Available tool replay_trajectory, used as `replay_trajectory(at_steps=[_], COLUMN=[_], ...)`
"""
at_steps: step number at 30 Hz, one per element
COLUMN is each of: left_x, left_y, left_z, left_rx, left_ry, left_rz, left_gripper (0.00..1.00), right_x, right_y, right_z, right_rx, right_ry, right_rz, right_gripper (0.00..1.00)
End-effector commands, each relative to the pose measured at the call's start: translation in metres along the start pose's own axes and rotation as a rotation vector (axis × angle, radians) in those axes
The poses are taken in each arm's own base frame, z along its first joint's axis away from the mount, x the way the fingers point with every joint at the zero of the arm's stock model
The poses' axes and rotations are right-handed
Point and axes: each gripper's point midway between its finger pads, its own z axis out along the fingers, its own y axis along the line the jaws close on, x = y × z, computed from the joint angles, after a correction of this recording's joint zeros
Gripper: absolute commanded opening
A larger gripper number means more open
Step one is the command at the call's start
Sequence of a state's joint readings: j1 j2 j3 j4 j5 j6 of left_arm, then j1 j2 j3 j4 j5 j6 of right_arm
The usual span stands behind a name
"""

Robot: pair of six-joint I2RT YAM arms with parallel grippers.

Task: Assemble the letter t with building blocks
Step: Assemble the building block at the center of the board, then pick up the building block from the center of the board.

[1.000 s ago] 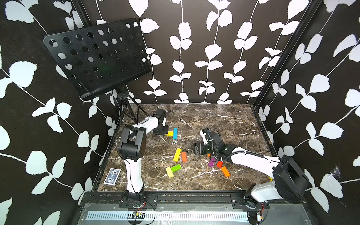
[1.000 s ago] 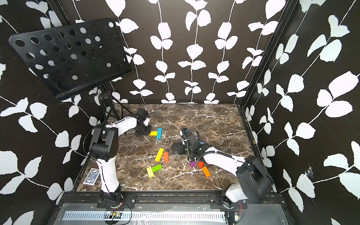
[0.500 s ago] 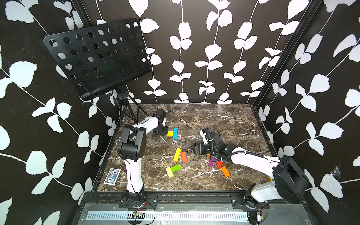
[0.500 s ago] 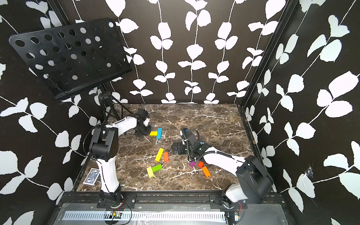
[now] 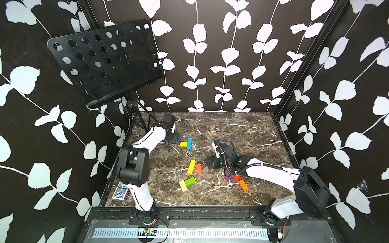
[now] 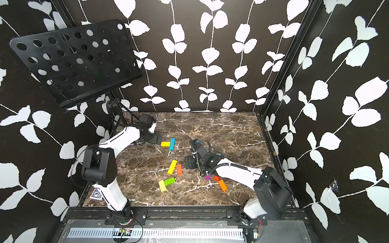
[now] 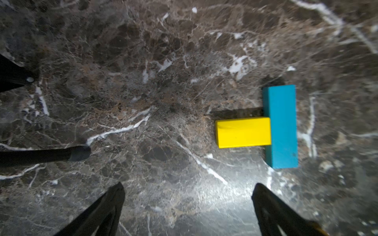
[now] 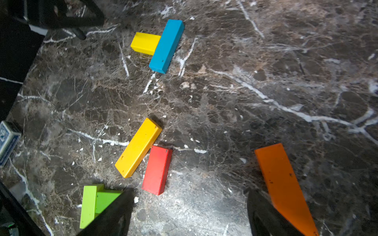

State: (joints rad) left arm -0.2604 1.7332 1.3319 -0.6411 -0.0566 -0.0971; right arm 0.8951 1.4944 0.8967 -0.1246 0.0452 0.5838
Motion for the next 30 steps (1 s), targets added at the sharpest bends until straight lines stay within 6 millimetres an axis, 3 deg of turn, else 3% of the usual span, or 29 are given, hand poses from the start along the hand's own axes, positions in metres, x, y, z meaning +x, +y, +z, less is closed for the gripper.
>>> replay_trajectory(at_steps=[1, 9, 16, 24, 30], left_x=[0.026, 0.072, 0.103, 0.115, 0.121], left_y=[-0.015, -0.048, -0.047, -0.063, -0.063], left_z=[-0.009, -0.050, -0.067, -0.078, -0.079], left_rx=[0.105, 0.330, 0.340, 0.445, 0.448], left_ry=[0.030, 0.025, 0.039, 0.069, 0.065], left_rz=[-0.024, -0.068, -0.061, -0.068, -0.063], left_gripper=[0.99, 0.99, 0.99, 0.99, 0.99], right_x=[0.001, 0.016, 0.026, 0.031, 0.040], right_y=[0.011, 0.035, 0.044, 0.043, 0.041], right_z=[0.006, 0.029, 0.042, 0.052, 0.062], right_rx=[0.048, 0.023, 0.072, 0.133, 0.149], right_ry=[-0.011, 0.032, 0.069, 0.087, 0.118], right_rz=[-0.054, -0.087, -0.119, -0.106, -0.098], right_gripper=[0.85, 0.70, 0.66, 0.60, 0.55])
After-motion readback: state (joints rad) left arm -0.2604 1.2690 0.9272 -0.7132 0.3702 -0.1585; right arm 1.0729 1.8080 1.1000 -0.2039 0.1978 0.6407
